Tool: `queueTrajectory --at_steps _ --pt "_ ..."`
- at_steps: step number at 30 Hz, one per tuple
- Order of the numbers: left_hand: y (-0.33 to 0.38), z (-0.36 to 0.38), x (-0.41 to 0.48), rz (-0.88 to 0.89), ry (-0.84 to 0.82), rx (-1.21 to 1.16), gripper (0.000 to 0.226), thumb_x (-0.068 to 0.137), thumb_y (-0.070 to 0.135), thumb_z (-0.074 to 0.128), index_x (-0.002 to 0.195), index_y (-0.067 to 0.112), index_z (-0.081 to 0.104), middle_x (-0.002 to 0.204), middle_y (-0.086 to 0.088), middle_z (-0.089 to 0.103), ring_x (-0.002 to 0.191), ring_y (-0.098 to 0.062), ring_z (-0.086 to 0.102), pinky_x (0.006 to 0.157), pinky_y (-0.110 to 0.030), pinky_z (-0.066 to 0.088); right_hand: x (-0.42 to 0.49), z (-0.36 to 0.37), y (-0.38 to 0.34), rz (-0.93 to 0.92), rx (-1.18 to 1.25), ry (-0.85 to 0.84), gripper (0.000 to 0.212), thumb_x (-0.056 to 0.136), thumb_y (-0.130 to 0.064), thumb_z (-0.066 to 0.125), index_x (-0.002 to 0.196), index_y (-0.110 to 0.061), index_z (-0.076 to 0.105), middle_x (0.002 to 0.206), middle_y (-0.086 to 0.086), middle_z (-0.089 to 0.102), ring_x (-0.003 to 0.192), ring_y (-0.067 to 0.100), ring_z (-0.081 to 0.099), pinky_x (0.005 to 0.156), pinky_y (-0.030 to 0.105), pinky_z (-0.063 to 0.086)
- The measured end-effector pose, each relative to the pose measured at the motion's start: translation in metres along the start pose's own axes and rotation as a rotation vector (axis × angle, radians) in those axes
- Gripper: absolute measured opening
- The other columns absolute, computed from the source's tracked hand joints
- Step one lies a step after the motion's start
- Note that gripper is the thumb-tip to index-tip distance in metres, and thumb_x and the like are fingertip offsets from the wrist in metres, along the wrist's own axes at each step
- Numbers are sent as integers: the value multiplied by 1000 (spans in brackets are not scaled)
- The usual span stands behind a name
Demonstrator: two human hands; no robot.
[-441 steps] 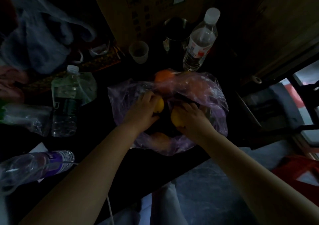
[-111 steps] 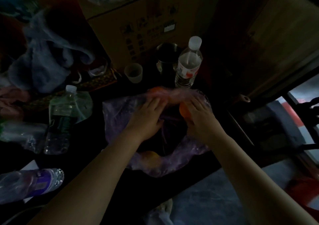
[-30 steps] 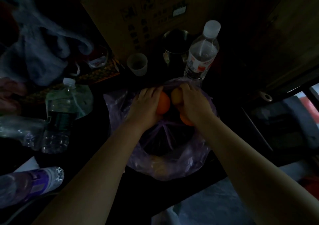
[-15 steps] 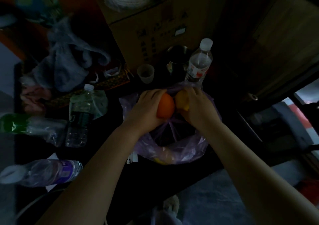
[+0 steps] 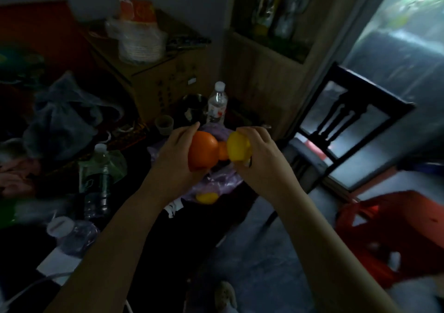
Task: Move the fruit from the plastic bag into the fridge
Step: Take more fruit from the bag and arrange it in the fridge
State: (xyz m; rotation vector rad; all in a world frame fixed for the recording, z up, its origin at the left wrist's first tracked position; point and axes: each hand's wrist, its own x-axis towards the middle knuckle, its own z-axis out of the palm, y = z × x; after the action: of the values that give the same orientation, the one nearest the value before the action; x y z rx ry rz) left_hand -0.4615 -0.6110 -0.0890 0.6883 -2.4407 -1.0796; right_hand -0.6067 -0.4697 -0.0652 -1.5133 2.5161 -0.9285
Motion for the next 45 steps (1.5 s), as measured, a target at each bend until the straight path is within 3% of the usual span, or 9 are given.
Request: queueTrajectory --at_steps 8,11,16,22,28,32,36,42,45 --pt "56 -48 -87 259 -36 -11 85 74 25 78 143 32 29 143 11 24 122 -7 33 93 -28 36 -114 -47 -82 79 -24 193 62 75 -13 70 130 -27 45 132 -6 41 114 19 50 82 25 40" --pt "82 -60 -110 357 -69 -21 88 72 28 80 143 34 29 143 12 24 127 -12 33 99 -37 37 -154 -65 -111 109 -63 293 62 75 -12 71 130 -26 45 133 -6 42 114 13 47 84 20 39" --pt "129 -58 -146 517 -192 -59 89 72 27 79 143 38 26 139 20 22 119 6 23 97 -29 35 -222 -99 -146 189 -143 398 65 77 -14 70 134 -26 41 136 -6 39 116 14 46 86 29 48" --pt "176 -36 -187 670 -314 -94 90 70 32 80 141 43 26 146 16 23 130 -11 33 103 -39 39 -301 -134 -172 343 -291 474 70 79 -18 70 139 -29 36 144 -8 32 125 15 41 91 27 43" --pt "224 -1 -232 787 -412 -112 92 66 47 79 142 40 27 145 16 25 125 -6 33 102 -34 39 -382 -159 -184 494 -360 526 75 79 -22 71 140 -36 29 146 -14 25 128 12 36 93 28 44" --pt "260 20 -274 884 -485 -163 90 68 39 81 141 41 29 133 26 24 113 10 28 88 -2 28 -444 -178 -198 589 -391 598 70 81 -27 69 140 -36 31 145 -16 26 125 9 36 93 22 39" --pt "296 46 -330 967 -567 -204 90 69 40 80 142 42 27 146 21 23 125 -5 35 97 -24 39 -518 -190 -213 701 -446 646 71 81 -26 69 140 -36 31 144 -15 26 125 9 37 93 20 37" --pt "354 89 -430 1075 -746 -323 84 71 40 78 128 63 21 126 48 16 111 18 28 81 2 26 -640 -215 -241 839 -504 750 74 76 -14 73 138 -33 37 142 -13 34 127 10 39 94 17 35" --pt "381 106 -482 1106 -827 -371 83 72 39 77 134 57 25 128 43 23 108 22 30 79 4 27 -700 -225 -260 857 -508 834 69 73 -7 71 133 -27 45 136 -11 41 122 10 45 93 14 36"
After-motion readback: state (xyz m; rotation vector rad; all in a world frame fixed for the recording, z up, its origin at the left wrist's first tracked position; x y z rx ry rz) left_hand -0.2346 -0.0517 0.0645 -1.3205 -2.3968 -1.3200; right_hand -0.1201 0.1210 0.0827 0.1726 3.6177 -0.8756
